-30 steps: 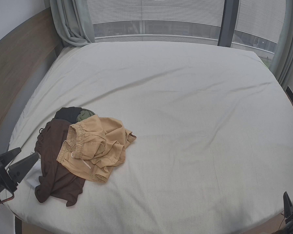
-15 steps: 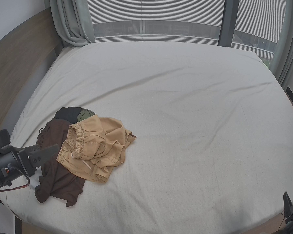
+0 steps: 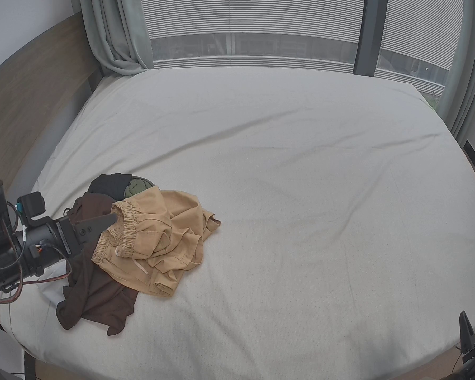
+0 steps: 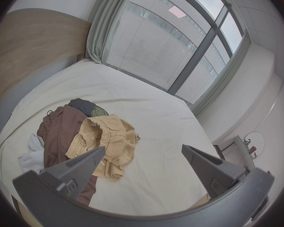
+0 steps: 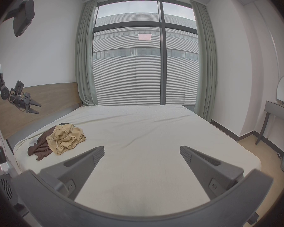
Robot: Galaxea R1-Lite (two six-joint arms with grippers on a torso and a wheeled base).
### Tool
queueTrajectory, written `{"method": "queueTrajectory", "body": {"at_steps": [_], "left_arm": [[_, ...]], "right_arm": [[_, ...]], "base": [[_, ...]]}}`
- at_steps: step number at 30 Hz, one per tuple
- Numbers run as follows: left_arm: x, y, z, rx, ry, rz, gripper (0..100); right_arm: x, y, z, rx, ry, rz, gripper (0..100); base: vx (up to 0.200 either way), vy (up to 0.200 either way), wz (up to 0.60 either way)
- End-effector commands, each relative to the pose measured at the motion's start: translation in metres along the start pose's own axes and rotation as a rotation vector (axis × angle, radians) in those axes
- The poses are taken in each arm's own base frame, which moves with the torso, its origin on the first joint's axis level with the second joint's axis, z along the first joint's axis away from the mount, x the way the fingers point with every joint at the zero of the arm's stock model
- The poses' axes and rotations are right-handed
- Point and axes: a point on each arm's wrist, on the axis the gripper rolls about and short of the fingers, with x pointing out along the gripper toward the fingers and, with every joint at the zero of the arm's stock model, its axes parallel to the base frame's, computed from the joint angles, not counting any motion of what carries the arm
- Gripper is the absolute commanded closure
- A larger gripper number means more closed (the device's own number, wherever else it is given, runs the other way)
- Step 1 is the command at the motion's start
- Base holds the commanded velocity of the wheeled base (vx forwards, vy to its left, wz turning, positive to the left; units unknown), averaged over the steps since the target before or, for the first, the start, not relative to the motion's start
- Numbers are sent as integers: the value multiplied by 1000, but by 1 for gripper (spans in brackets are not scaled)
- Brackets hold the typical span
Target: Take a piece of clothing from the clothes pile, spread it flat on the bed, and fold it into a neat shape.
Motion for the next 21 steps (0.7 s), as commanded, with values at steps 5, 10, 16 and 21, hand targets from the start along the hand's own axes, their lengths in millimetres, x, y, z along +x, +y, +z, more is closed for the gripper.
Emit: {"method": "queueTrajectory", "body": {"at_steps": [5, 10, 16, 21], "left_arm": [[45, 31, -6, -40, 52, 52, 0], [56, 37, -6, -42, 48, 55, 0], [83, 48, -8, -48, 68, 62, 0], [102, 59, -14, -47, 71, 66, 0]], "right_arm": [[0, 0, -5, -2, 1, 1, 0], [0, 0, -5, -2, 1, 1, 0], [0, 0, -5, -3, 1, 1, 0], [0, 0, -5, -2, 1, 1, 0]], "base": [[0, 0, 0], [0, 0, 0], [0, 0, 0], [0, 0, 0]]}}
